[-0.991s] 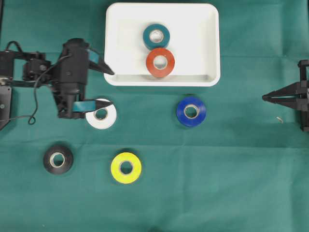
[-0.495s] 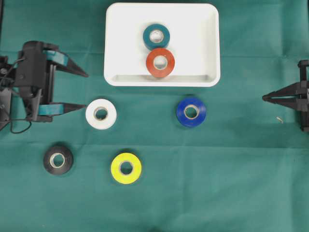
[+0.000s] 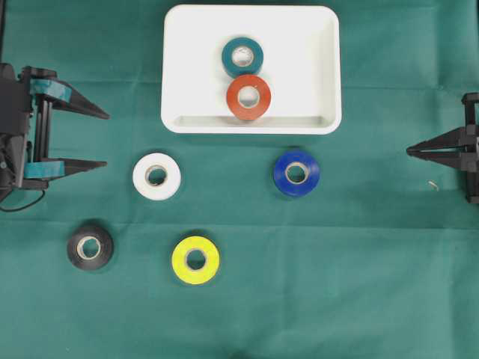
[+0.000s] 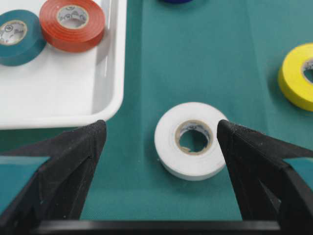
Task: Put the tape into the white case with the left arm.
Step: 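Move the left gripper to the white tape and grasp its inner rim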
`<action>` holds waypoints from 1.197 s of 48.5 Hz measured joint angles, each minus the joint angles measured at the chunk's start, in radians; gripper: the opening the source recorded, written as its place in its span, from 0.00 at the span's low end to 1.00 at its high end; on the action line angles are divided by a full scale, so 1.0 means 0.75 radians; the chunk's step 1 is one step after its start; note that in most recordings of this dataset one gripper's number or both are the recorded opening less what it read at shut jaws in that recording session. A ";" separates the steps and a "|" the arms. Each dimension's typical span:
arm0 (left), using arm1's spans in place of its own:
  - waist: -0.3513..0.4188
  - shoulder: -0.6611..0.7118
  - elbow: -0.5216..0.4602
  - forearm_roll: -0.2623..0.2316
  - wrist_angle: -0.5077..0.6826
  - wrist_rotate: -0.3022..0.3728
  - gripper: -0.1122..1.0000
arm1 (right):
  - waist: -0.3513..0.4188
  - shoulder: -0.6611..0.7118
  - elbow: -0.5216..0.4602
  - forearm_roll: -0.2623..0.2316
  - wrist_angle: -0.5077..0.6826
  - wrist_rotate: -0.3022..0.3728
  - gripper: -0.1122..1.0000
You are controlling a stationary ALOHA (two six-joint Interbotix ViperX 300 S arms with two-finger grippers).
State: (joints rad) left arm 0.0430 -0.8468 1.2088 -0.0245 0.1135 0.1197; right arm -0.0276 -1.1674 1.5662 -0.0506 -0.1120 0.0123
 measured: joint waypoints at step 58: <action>-0.043 0.229 -0.088 -0.002 -0.070 0.000 0.97 | -0.002 0.000 0.000 0.000 0.000 0.000 0.02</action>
State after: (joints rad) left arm 0.0107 -0.6750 1.1428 -0.0261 0.0614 0.1197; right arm -0.0291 -1.1674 1.5662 -0.0506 -0.1120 0.0123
